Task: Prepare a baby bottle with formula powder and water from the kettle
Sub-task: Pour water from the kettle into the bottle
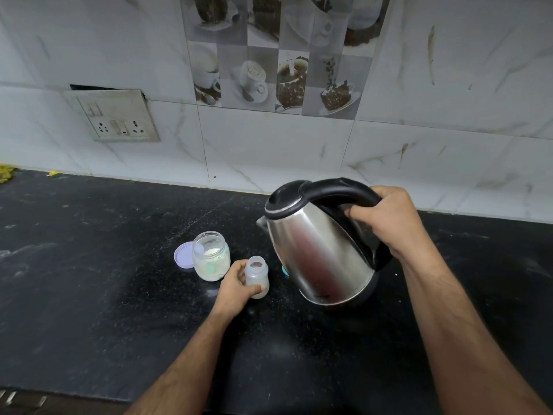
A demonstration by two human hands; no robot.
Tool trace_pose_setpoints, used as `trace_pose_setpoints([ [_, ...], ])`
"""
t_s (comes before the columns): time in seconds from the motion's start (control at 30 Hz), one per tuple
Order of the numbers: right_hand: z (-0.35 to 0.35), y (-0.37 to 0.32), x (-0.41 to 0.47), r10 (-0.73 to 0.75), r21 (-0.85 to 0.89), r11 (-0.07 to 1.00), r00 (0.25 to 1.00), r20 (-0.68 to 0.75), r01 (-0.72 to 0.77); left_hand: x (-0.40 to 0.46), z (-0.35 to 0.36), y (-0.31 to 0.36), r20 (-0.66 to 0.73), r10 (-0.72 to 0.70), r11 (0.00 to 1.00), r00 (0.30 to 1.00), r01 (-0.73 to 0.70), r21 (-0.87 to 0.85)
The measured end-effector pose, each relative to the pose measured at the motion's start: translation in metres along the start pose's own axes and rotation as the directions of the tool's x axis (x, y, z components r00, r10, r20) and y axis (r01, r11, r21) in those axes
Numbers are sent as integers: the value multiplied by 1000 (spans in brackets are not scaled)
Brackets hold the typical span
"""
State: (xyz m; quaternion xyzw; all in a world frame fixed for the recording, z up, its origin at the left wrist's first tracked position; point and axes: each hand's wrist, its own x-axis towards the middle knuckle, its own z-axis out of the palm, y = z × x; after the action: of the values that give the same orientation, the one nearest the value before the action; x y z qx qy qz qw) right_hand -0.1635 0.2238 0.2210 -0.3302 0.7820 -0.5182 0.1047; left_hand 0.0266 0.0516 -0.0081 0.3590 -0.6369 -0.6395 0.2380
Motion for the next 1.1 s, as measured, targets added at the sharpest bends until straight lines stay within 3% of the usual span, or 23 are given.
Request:
trace_pose_setpoints([
  [0.43, 34, 26, 59, 92, 349, 937, 963, -252, 2, 16, 6, 0, -16, -14, 996, 1000, 15, 93],
  [0.8, 77, 85, 116, 234, 387, 907, 962, -141, -164, 31, 9, 6, -21, -22, 991, 1000, 25, 133],
  [1.1, 99, 118, 134, 263, 341, 913, 962, -79, -222, 45, 7, 9, -11, -39, 990, 999, 40, 134],
])
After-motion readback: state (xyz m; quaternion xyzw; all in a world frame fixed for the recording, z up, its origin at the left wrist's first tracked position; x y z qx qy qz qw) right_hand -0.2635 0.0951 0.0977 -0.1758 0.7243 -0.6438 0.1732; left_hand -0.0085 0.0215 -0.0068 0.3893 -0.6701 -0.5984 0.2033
